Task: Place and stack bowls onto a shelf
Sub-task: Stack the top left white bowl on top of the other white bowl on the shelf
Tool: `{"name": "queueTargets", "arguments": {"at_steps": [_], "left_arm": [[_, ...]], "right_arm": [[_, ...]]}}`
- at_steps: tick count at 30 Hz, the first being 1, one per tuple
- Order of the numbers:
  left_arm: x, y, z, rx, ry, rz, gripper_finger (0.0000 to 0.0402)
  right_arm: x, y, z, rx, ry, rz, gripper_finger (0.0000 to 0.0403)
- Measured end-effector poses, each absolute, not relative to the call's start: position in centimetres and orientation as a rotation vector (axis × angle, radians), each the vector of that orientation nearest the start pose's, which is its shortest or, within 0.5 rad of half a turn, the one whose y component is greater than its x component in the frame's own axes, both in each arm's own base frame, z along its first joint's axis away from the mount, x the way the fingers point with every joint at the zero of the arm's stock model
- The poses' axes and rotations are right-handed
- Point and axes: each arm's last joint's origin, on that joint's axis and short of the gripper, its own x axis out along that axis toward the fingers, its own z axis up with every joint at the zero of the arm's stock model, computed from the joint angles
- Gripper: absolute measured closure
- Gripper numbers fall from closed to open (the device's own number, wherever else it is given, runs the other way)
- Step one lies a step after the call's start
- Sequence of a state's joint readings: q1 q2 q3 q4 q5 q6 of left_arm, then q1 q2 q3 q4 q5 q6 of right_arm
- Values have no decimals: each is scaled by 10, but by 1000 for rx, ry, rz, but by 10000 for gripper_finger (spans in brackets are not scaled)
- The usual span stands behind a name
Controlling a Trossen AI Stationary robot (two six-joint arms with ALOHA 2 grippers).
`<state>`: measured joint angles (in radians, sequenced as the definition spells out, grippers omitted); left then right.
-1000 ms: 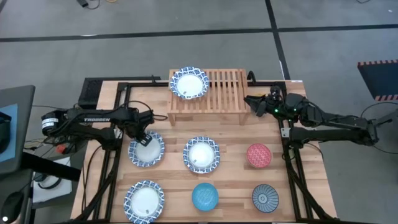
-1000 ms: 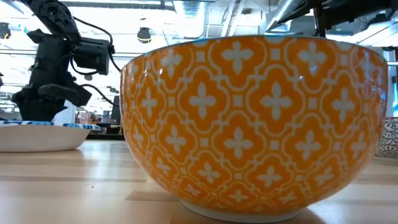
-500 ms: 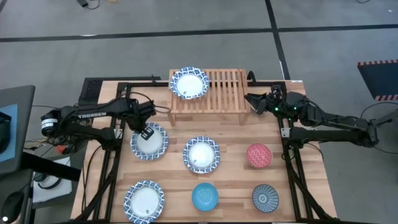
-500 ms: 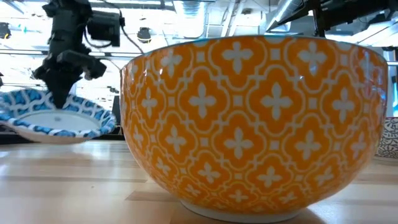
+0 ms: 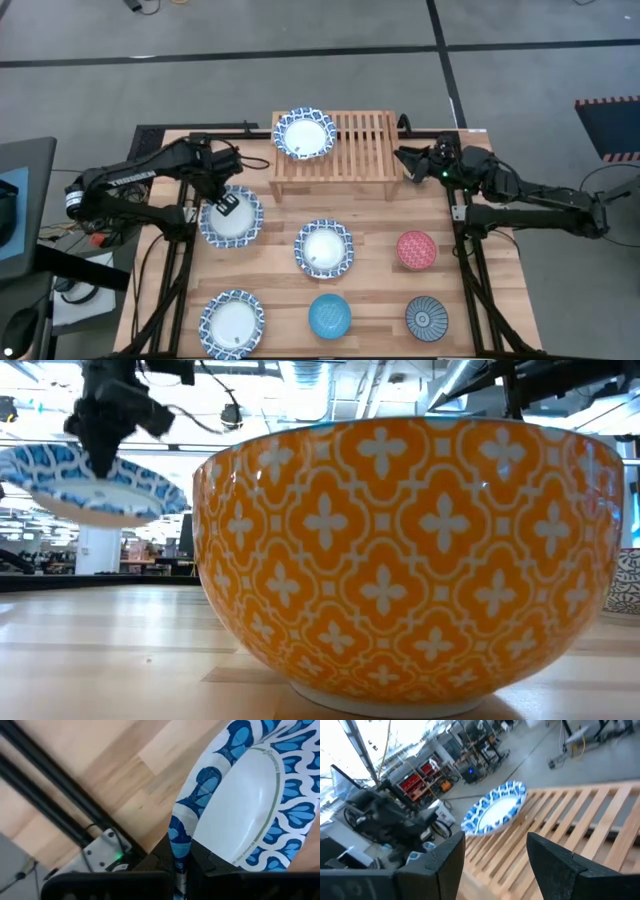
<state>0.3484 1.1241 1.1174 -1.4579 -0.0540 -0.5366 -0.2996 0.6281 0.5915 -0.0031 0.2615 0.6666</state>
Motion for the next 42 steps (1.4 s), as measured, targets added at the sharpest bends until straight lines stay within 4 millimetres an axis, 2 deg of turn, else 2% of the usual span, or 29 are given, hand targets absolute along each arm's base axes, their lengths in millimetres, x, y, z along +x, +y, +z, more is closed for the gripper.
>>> {"name": "queueTargets", "arguments": {"at_steps": [6, 13, 24, 29, 36, 42], "left_arm": [[143, 47, 339, -635, 1191, 688, 401], [136, 44, 365, -595, 1064, 636, 401], [155, 51, 403, -419, 767, 476, 401], [166, 64, 411, -376, 705, 476, 401], [178, 75, 406, -366, 739, 432, 402], [192, 82, 414, -307, 609, 426, 401]], "right_arm": [[136, -60, 313, 602, -226, -598, 163], [133, -67, 312, 598, -240, -648, 163], [132, -69, 312, 602, -237, -632, 163], [133, -69, 312, 604, -231, -616, 163], [133, -69, 312, 611, -232, -610, 163], [147, -69, 315, 641, -203, -466, 163]]}}
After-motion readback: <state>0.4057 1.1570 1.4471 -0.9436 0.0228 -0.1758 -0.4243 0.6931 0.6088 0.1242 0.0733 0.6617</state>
